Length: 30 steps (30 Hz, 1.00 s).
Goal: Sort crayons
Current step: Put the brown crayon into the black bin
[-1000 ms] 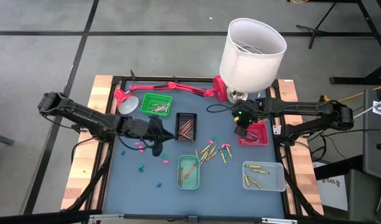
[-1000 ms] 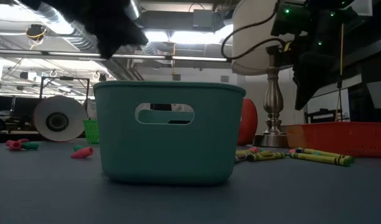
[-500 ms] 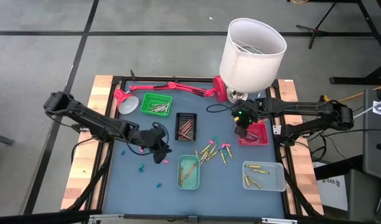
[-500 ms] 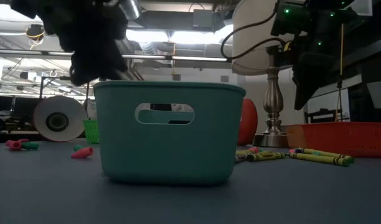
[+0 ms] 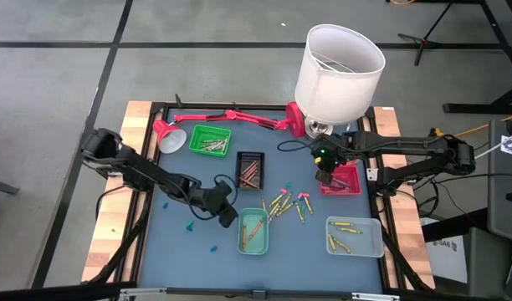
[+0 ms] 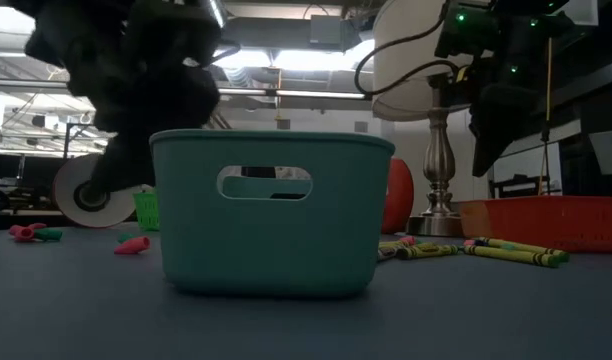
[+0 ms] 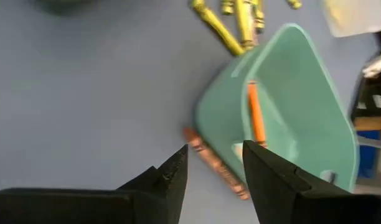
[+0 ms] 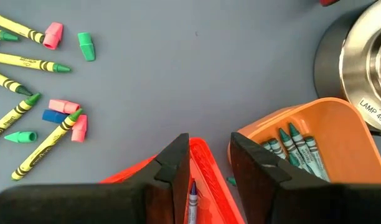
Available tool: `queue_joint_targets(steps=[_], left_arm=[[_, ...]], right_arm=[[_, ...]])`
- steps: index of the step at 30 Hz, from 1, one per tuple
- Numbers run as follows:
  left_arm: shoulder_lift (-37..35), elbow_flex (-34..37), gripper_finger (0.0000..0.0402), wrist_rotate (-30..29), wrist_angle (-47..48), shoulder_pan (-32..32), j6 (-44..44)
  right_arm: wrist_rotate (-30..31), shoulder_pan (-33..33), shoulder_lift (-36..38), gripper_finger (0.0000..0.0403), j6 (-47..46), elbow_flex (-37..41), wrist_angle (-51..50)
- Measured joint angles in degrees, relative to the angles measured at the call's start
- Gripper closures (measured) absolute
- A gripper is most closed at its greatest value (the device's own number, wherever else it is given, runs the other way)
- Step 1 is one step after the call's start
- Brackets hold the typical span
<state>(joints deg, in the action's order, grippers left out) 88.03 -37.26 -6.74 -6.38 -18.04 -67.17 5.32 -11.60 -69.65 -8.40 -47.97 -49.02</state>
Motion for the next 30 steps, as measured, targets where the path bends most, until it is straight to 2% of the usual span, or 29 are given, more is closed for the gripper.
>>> queue_joint_targets(steps=[4,8,20,30], left_arm=[[3.5,0.0,0.0271,2.2,-5.0,0.0,-1.0],[5.5,0.0,0.0277,4.4,-5.5,0.0,-4.6],[4.9,0.0,0.0282,7.0,-8.1,0.0,-4.3],[4.9,0.0,0.0283,9.4,-5.2,-0.2,-4.7]], right_arm=[[0.0,0.0,0.0,0.0288,0.0,0.0,0.0],[0.0,0.0,0.0,0.0288,0.1,0.0,0.0],[0.0,0.0,0.0,0.0288,1.4,0.0,0.1],[0.0,0.0,0.0,0.0288,1.4,0.0,0.1]])
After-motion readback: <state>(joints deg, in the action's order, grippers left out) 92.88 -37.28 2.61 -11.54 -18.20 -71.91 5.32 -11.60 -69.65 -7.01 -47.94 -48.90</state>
